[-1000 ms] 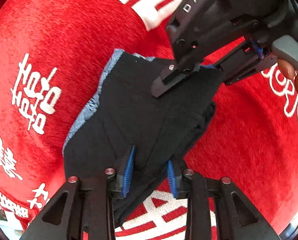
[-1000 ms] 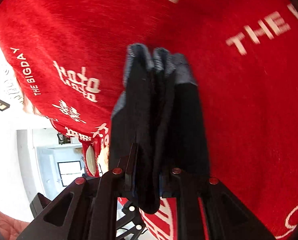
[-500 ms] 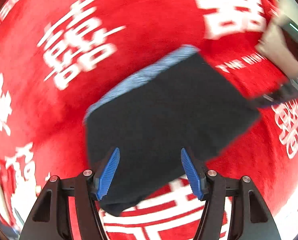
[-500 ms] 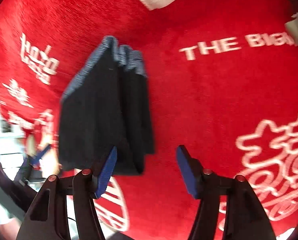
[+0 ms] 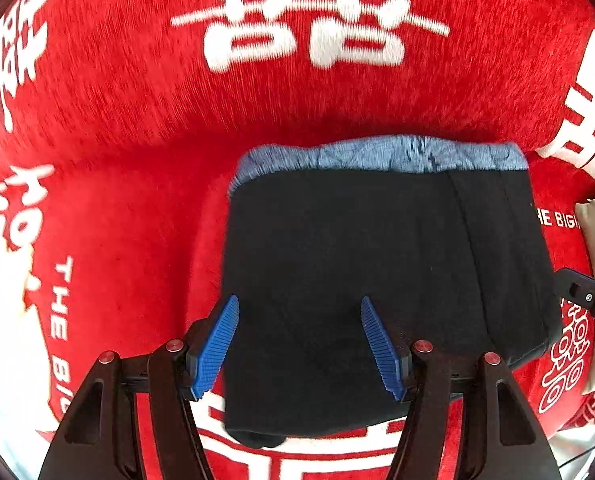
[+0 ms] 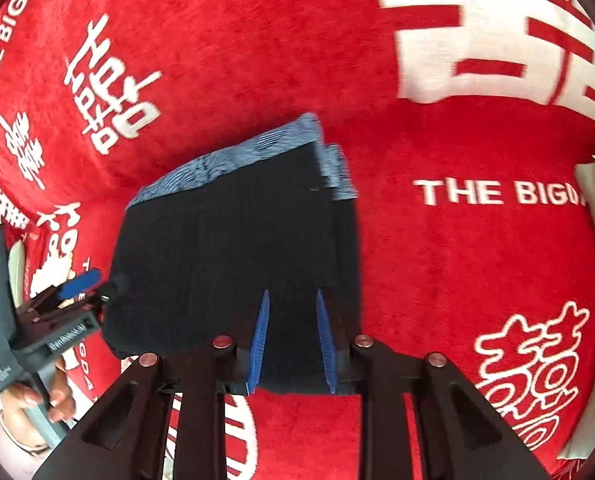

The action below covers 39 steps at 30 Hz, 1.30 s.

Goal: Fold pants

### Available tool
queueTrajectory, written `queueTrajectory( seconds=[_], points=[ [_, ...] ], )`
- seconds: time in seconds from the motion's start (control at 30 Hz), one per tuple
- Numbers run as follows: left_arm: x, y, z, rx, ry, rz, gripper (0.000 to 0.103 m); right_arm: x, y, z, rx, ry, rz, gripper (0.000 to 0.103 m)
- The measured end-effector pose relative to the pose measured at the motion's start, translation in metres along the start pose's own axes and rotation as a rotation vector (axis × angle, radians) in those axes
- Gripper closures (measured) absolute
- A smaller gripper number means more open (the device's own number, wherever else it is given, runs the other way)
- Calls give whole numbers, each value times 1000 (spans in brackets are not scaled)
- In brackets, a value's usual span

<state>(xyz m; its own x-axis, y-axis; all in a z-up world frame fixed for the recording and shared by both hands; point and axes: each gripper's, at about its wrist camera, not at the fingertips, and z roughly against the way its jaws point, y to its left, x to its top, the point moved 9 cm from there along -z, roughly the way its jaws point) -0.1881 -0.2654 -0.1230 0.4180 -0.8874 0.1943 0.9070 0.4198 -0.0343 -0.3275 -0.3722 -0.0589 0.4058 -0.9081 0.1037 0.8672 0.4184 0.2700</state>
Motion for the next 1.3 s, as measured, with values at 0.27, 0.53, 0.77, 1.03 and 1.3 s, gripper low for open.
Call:
queueTrajectory(
  seconds=[0.27,0.53,0.77,1.03,1.3],
  points=[
    [-7,-6,1,9,-26,-44,38,-14,-34,3,1,6,-100,51],
    [-12,-53,-1,-60,-17,-138,38,-13,-15,-15,146,84,-48,83],
    [-36,-76,-15,-32,-27,-219,38,-49,-32,-18,169,132,-61,96],
    [-32,-87,-12,-38,-26,-224,38,-19,-39,-7,308,20,-153,59],
    [-30,-85,-13,-53,-2,-210,37,-30,-29,-26,253,105,-55,96]
  ],
)
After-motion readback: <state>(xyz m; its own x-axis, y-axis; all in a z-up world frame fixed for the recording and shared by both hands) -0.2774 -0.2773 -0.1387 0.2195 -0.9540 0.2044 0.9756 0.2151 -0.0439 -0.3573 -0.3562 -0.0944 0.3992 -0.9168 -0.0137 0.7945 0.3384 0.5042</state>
